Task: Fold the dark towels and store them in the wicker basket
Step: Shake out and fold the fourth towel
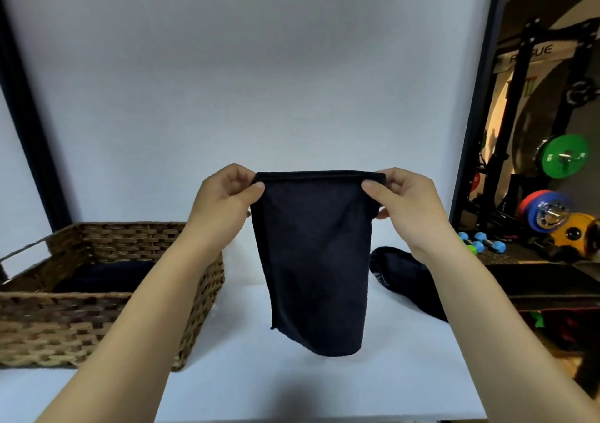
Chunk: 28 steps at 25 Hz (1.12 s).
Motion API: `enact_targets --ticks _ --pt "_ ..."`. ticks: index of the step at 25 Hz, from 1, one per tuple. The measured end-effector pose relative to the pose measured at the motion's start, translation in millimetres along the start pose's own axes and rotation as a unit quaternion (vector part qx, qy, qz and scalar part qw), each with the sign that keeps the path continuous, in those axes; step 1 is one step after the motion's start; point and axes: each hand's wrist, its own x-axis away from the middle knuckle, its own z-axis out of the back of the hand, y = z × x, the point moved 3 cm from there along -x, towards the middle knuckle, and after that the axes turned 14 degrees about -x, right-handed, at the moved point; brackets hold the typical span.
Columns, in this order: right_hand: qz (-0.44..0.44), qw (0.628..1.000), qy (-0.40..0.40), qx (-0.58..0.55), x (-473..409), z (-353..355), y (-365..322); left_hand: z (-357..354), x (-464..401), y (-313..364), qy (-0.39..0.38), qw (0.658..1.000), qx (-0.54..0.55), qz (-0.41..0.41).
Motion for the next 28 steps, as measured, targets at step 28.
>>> enact_targets --ticks 28 --pt "-0.024 0.928 -0.242 0.281 222.9 41.3 218.8 -74.9 216.2 -221.9 -0.191 0.926 -0.286 -0.155"
